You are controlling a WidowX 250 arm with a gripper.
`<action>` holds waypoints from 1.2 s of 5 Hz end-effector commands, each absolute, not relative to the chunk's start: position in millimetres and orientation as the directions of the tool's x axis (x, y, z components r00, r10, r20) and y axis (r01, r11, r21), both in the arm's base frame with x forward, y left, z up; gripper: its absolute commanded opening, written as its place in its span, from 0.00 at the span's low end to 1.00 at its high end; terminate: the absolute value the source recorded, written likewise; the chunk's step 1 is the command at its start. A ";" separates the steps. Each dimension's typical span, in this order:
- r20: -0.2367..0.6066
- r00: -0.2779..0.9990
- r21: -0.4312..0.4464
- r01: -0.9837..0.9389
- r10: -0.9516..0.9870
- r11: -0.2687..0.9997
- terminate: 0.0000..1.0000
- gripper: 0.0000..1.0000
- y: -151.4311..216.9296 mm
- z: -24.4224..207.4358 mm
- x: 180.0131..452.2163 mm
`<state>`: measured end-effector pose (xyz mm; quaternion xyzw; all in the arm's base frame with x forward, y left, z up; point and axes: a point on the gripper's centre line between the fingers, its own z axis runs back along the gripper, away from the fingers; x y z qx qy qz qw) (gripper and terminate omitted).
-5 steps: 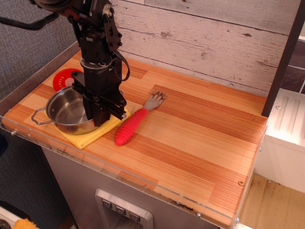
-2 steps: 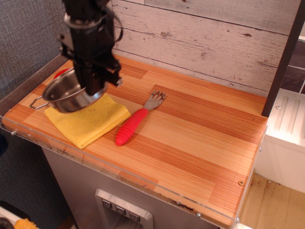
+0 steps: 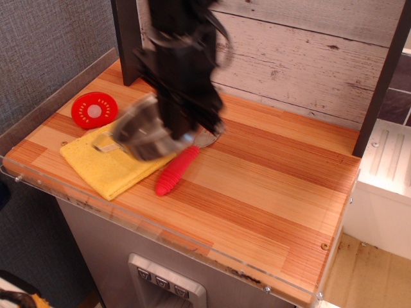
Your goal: Pick up the pot and place it on the right of the red fork
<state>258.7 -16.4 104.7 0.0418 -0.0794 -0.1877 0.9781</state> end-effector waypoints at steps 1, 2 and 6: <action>0.186 0.848 0.154 0.473 -0.495 0.868 0.00 0.00 -75.1 99.2 244.3; 0.156 0.835 0.154 0.507 -0.528 0.848 0.00 0.00 -88.7 81.4 237.3; 0.075 0.804 0.148 0.575 -0.589 0.804 0.00 1.00 -107.8 37.5 233.5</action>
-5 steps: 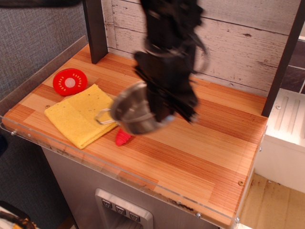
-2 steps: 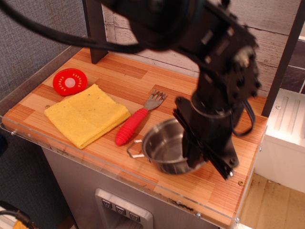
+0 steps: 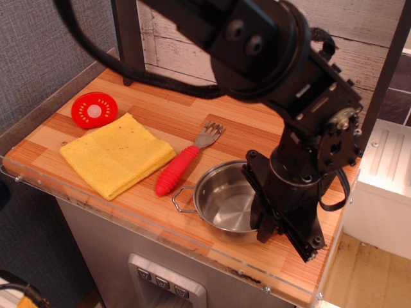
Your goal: Pick up the pot and place it on the right of the red fork
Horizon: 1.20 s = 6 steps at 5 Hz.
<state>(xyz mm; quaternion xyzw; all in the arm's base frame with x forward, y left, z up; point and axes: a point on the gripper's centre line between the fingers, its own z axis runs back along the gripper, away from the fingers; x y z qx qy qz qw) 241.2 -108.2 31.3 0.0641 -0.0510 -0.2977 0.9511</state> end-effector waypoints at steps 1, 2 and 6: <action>0.130 0.809 0.104 0.564 -0.573 0.819 0.00 1.00 -99.2 64.8 230.0; 0.209 0.847 0.044 0.491 -0.489 0.870 0.00 1.00 -74.5 106.0 233.1; 0.134 0.980 0.058 0.140 -0.147 0.988 0.00 1.00 62.0 126.6 261.5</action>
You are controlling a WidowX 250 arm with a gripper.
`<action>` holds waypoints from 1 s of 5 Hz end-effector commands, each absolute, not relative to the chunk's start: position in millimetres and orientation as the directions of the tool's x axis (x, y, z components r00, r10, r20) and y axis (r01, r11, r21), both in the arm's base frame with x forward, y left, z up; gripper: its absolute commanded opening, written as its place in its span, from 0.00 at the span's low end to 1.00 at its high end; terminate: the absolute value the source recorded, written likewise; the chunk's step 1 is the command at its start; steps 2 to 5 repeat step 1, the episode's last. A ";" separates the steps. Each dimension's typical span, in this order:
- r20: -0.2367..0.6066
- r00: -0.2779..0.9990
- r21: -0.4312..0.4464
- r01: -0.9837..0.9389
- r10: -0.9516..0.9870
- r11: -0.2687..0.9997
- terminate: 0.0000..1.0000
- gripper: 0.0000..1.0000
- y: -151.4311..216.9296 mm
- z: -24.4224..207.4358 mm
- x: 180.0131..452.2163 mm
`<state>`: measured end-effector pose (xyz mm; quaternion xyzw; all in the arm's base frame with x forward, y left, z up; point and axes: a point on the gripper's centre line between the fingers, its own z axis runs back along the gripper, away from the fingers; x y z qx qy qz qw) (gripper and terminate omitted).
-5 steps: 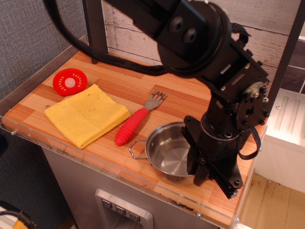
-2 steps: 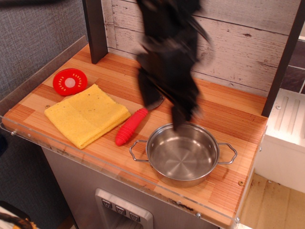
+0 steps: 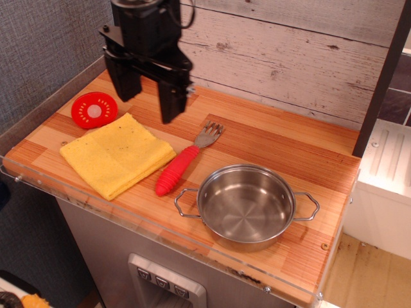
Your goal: Pick up the pot and place it on the right of the red fork
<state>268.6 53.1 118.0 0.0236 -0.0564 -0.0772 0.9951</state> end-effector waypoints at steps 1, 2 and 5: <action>0.134 0.980 0.058 0.140 -0.147 0.988 1.00 1.00 62.0 126.6 261.5; 0.134 0.980 0.058 0.140 -0.147 0.988 1.00 1.00 62.0 126.6 261.5; 0.134 0.980 0.058 0.140 -0.147 0.988 1.00 1.00 62.0 126.6 261.5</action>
